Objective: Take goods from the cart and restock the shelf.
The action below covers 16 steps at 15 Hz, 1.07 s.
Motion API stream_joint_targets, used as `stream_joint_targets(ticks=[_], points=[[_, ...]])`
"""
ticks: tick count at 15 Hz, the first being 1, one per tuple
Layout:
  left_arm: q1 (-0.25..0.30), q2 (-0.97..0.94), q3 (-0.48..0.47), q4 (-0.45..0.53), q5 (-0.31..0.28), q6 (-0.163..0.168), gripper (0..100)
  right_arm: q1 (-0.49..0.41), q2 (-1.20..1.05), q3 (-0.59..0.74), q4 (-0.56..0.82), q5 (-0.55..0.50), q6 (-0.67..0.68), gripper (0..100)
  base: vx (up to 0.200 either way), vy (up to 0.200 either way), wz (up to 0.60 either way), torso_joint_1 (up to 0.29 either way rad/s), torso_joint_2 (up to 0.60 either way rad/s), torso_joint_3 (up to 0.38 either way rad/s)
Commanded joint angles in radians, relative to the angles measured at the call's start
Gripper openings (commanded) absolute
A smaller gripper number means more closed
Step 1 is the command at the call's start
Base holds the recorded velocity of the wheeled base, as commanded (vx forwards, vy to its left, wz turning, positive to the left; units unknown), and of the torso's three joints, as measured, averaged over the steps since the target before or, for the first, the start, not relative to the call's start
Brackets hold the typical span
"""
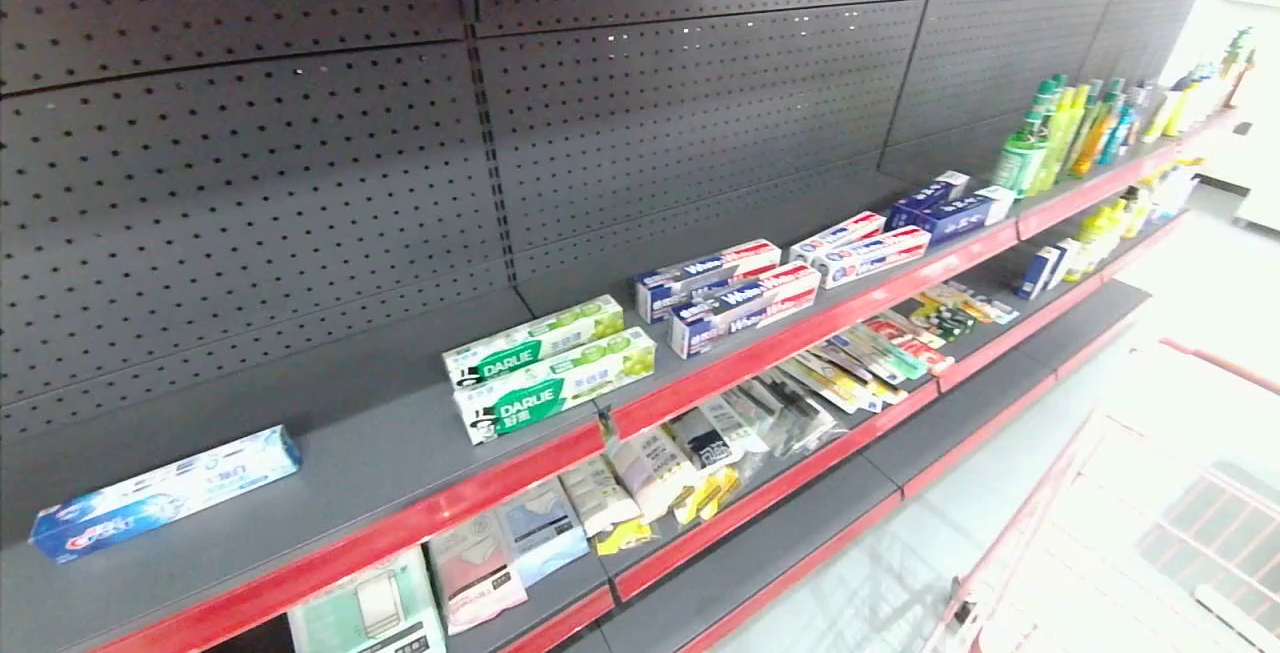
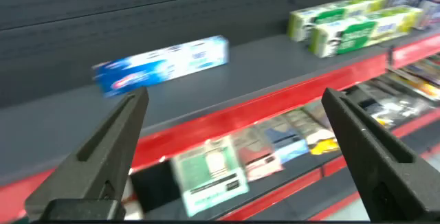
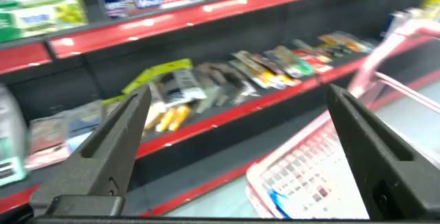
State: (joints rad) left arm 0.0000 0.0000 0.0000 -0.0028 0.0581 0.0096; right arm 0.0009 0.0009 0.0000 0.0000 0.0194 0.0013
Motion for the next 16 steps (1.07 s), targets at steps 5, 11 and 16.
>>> stream_joint_targets(ticks=[5,11,16], points=[[0.0,0.0,0.0,0.0,0.0,-0.002,100,0.001,0.001,0.0,0.0,0.001,0.0,100,0.0,0.0,-0.6,0.001,0.0,-0.001],[0.0,0.0,0.0,0.0,0.0,-0.002,100,0.001,0.001,0.0,0.0,0.001,0.0,100,0.0,0.0,-0.6,0.002,0.0,0.0],[0.0,0.0,0.0,0.0,0.0,-0.002,100,0.002,0.024,0.0,0.0,-0.002,-0.004,100,0.0,0.0,-0.12,0.0,0.0,0.0]])
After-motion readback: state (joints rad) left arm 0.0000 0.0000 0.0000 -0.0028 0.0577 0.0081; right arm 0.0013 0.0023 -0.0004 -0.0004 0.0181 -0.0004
